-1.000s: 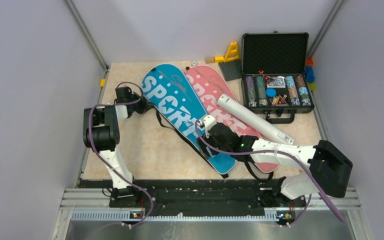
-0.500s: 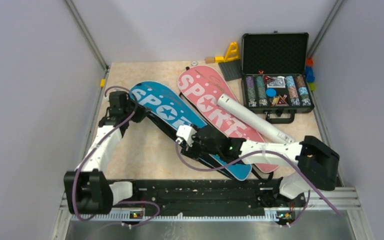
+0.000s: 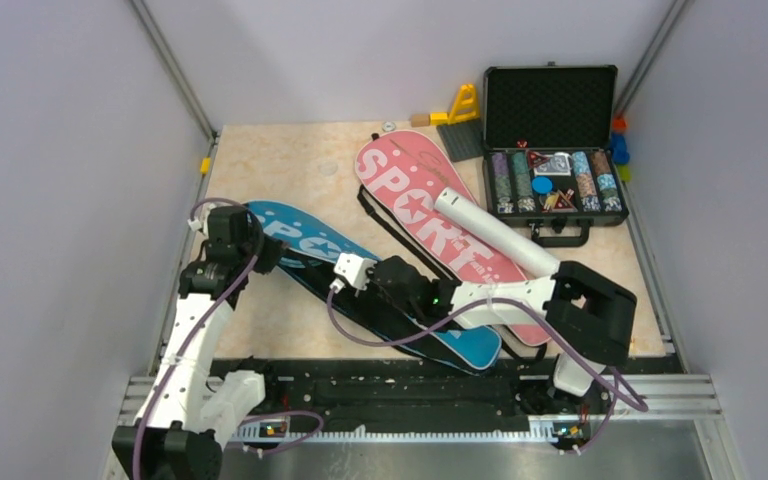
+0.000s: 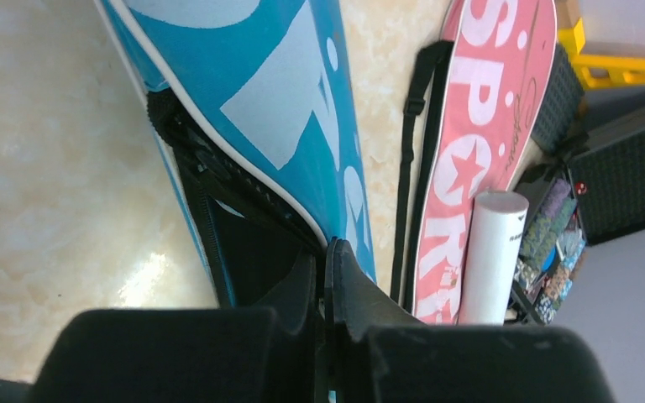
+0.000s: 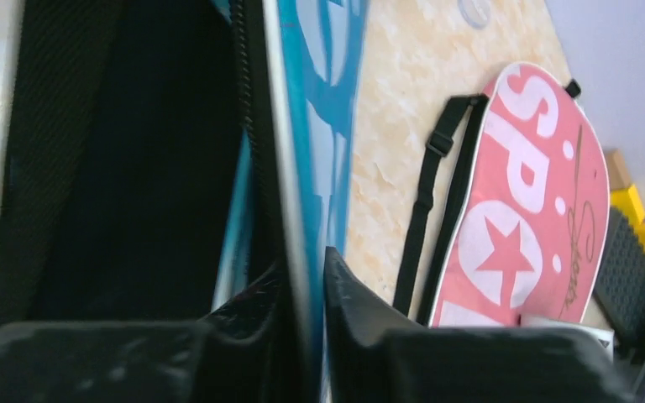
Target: Pack up the badminton gear
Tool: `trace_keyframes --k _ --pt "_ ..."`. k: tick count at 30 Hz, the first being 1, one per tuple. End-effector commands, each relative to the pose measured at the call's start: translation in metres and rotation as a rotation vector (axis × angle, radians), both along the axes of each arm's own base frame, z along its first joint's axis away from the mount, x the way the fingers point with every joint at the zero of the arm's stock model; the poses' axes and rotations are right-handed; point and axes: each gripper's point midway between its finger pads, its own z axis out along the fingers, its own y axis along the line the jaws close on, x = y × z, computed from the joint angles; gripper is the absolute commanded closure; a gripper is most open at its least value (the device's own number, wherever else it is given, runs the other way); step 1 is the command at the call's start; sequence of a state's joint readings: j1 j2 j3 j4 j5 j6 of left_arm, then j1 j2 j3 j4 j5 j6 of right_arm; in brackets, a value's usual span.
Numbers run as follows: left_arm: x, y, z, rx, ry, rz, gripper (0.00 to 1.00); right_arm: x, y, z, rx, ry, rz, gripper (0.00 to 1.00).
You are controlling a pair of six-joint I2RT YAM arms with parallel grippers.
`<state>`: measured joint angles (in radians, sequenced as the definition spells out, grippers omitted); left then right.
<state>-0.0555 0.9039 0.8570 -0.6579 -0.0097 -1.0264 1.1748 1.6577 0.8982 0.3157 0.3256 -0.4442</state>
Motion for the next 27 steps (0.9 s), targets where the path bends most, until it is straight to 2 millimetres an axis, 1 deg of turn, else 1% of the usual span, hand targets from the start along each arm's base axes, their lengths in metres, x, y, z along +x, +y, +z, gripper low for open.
trace_keyframes --k 1,3,4,5,7,8,10,11,12,14,16,19,20,21,23,25,27 --pt "-0.005 -0.011 0.031 -0.001 -0.102 -0.084 1.0 0.023 0.015 0.057 0.093 -0.105 -0.069 1.0" --pt "-0.008 -0.021 0.049 0.0 -0.168 -0.172 1.0 0.027 0.013 0.075 0.102 -0.103 -0.067 1.0" --pt "-0.009 -0.022 0.057 0.017 -0.196 -0.195 0.93 0.028 0.011 0.086 0.115 -0.089 -0.054 1.0" --pt "-0.01 -0.022 0.065 0.03 -0.226 -0.204 0.82 0.034 0.007 0.104 0.143 -0.077 -0.043 1.0" --pt "-0.011 -0.023 0.086 0.054 -0.304 -0.231 0.51 0.034 0.009 0.13 0.194 -0.011 0.032 1.0" --pt "-0.013 -0.027 0.098 0.059 -0.348 -0.261 0.38 0.038 0.006 0.145 0.213 0.002 0.038 1.0" --pt "-0.02 -0.037 0.128 0.076 -0.45 -0.349 0.11 0.04 0.001 0.164 0.189 0.013 0.077 1.0" --pt "-0.025 -0.042 0.145 0.088 -0.503 -0.392 0.06 0.042 -0.002 0.172 0.167 0.004 0.084 1.0" --pt "-0.03 -0.045 0.163 0.104 -0.557 -0.42 0.06 0.044 -0.006 0.179 0.149 0.005 0.098 1.0" --pt "-0.042 -0.046 0.196 0.144 -0.663 -0.442 0.05 0.047 -0.012 0.201 0.164 0.02 0.124 1.0" --pt "-0.048 -0.04 0.222 0.202 -0.761 -0.42 0.02 0.051 -0.021 0.214 0.186 0.061 0.145 1.0" --pt "-0.055 -0.032 0.245 0.315 -0.858 -0.413 0.01 0.063 -0.04 0.227 0.185 0.097 0.129 1.0" --pt "-0.055 -0.033 0.248 0.359 -0.878 -0.439 0.01 0.068 -0.048 0.23 0.17 0.1 0.118 1.0" --pt "-0.055 -0.038 0.248 0.399 -0.897 -0.495 0.01 0.075 -0.057 0.228 0.148 0.105 0.118 1.0" --pt "-0.052 -0.05 0.243 0.479 -0.928 -0.628 0.01 0.078 -0.07 0.224 0.11 0.129 0.179 1.0" --pt "-0.044 -0.06 0.236 0.533 -0.947 -0.74 0.01 0.072 -0.084 0.213 0.045 0.154 0.272 1.0" --pt "-0.033 -0.07 0.235 0.604 -1.015 -0.834 0.01 0.069 -0.097 0.203 -0.014 0.15 0.34 1.0"
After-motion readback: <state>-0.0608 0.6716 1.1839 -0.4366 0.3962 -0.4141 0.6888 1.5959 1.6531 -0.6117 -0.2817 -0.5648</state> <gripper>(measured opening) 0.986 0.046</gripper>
